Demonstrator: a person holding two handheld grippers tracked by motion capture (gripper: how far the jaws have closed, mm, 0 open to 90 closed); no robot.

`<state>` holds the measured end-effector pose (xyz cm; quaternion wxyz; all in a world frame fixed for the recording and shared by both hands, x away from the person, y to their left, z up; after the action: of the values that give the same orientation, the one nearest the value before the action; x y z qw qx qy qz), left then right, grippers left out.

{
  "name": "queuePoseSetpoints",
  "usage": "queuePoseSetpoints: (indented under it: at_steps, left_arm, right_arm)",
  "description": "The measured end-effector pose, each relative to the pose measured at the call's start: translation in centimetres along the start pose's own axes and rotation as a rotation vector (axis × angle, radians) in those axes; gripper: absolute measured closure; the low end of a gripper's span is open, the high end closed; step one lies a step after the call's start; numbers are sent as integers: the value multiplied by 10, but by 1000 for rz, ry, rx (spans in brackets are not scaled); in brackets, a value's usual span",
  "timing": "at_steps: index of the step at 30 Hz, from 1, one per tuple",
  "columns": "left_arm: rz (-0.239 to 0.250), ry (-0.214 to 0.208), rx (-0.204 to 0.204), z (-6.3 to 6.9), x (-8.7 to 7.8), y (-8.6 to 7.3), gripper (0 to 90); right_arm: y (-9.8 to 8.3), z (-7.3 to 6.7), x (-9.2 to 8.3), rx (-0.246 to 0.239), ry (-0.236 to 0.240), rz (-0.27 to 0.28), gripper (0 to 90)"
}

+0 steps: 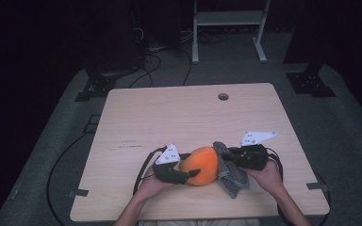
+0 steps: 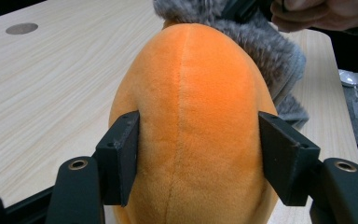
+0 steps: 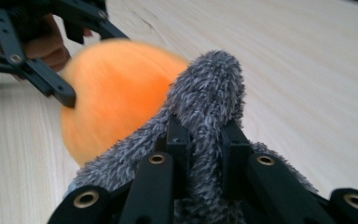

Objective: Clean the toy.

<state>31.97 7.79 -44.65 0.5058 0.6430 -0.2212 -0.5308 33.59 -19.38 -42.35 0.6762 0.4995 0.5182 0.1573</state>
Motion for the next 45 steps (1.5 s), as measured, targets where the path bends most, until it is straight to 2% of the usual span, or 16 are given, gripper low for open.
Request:
queuePoseSetpoints:
  at_steps: [3, 5, 9, 12, 15, 16, 17, 24, 26, 31, 33, 35, 37, 39, 41, 45]
  left_arm:
    - [4, 2, 8, 2, 2, 2, 350]
    - [11, 16, 17, 4, 4, 2, 352]
    - [11, 22, 28, 6, 5, 3, 352]
    - [13, 14, 34, 8, 5, 2, 352]
    - [11, 19, 47, 9, 5, 2, 345]
    - [11, 19, 47, 9, 5, 2, 343]
    - [15, 21, 38, 8, 5, 3, 342]
    - [15, 22, 57, 11, 8, 5, 335]
    - [17, 17, 57, 12, 7, 4, 332]
    - [24, 10, 48, 13, 8, 5, 323]
    - [25, 14, 50, 13, 9, 5, 322]
    - [24, 17, 50, 13, 9, 5, 322]
    - [18, 18, 54, 13, 9, 5, 323]
    - [19, 16, 54, 13, 8, 5, 324]
    - [24, 15, 43, 13, 9, 5, 325]
    - [22, 14, 46, 14, 8, 5, 324]
  right_arm:
    - [-3, 1, -6, 13, 0, -5, 772]
    - [13, -5, -11, -39, 12, 6, 771]
    - [32, -4, -7, -58, 27, 18, 772]
    - [26, -1, 0, -51, 24, -14, 772]
    - [8, 10, -3, -2, 17, -52, 772]
    - [8, 10, -3, -2, 17, -52, 772]
    - [7, 11, -7, -26, -5, -91, 771]
    - [30, -3, -12, -75, 49, -26, 771]
    - [28, -4, -6, -86, 43, -55, 771]
    - [15, 6, -7, -46, 12, -95, 771]
    - [18, 3, -10, -40, 27, -68, 771]
    - [28, -6, -13, -42, 83, -4, 771]
    - [33, -12, -10, -66, 92, 0, 770]
    - [31, -14, -5, -89, 80, -31, 771]
    - [19, -2, -6, -56, 41, -68, 771]
    - [9, 2, -11, -56, -4, -104, 771]
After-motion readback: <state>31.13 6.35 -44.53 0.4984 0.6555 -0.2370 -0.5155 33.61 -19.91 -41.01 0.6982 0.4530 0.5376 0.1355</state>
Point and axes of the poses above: each handheld gripper's, and its own axes: x roughly forward along the jaws, y roughly out of its top, z roughly to its right, the point moved 2 cm from there along x, roughly forward along the jaws, and after that the axes turned 4 degrees about -x, right-handed, at the moved point
